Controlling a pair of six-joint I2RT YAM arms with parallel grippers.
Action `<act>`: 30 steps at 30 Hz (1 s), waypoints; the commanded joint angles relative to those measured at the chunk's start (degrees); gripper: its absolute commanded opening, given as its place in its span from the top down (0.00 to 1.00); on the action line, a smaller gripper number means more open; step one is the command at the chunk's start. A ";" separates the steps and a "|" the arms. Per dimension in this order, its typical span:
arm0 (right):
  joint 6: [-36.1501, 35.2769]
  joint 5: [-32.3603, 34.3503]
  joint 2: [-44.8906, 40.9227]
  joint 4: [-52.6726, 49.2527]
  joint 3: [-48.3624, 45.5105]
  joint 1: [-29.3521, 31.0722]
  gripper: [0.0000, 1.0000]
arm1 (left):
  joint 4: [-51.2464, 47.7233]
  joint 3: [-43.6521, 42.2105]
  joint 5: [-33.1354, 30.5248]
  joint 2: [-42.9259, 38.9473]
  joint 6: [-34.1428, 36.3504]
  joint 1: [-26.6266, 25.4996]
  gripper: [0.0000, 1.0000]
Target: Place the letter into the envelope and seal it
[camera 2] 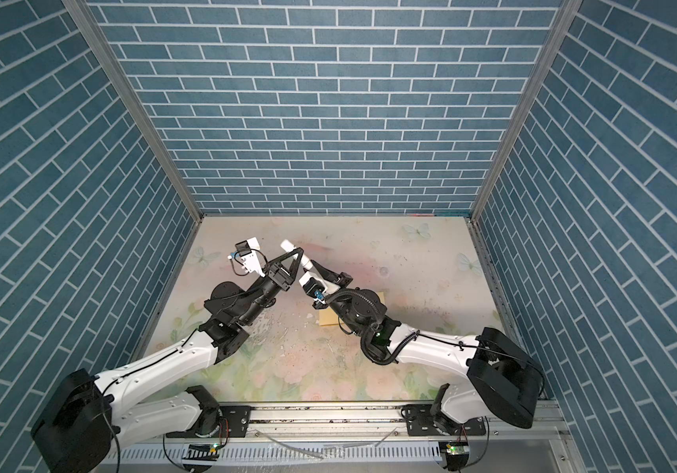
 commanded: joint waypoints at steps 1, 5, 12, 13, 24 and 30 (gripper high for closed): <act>4.46 -1.20 -1.15 -0.05 3.33 0.12 1.00 | 0.98 0.01 1.47 -0.85 0.74 -0.23 1.00; 17.66 -8.93 -3.76 -8.96 6.19 -2.79 1.00 | 1.14 -0.04 1.74 -0.79 1.51 -0.22 1.00; 57.07 -33.68 -2.62 -9.96 10.43 -15.63 1.00 | 1.25 0.05 2.44 -0.81 2.31 -0.22 1.00; 60.52 -35.82 -2.07 -9.33 10.99 -16.52 1.00 | 1.25 0.01 2.36 -0.85 2.34 -0.22 1.00; 89.43 -50.53 8.33 5.02 16.00 -21.06 1.00 | 1.42 0.10 2.82 -0.91 2.56 -0.22 1.00; 87.09 -51.51 8.70 4.54 16.06 -21.33 1.00 | 0.78 0.04 1.97 -1.25 2.48 -0.24 1.00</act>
